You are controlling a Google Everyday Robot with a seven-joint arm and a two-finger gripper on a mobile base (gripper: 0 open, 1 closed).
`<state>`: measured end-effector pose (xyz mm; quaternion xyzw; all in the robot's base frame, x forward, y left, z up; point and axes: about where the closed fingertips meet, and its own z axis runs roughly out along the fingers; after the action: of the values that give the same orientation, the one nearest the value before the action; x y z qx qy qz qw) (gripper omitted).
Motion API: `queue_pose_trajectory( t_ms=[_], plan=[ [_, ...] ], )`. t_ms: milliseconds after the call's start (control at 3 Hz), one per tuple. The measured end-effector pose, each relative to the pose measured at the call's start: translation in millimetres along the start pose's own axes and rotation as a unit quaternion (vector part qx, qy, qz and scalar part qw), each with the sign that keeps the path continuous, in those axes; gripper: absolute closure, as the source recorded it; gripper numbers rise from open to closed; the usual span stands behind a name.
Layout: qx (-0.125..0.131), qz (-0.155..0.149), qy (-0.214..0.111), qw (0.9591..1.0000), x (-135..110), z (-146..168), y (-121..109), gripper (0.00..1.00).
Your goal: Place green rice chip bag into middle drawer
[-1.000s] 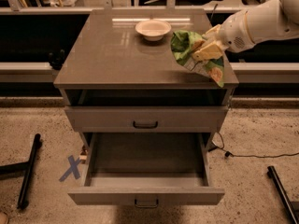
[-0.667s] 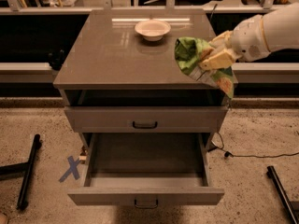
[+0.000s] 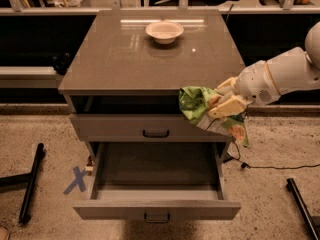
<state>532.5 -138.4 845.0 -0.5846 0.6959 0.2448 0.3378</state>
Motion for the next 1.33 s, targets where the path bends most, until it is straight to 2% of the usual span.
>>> queue_pose_trajectory(
  t_ms=[333,667,1333],
  plan=[
    [-0.001,0.001,0.0,1.0,1,2,0,1.0],
    [-0.009,0.011,0.005,0.9999,20,22,2,1.0],
    [-0.036,0.066,0.014,0.9971,89,88,5,1.0]
  ],
)
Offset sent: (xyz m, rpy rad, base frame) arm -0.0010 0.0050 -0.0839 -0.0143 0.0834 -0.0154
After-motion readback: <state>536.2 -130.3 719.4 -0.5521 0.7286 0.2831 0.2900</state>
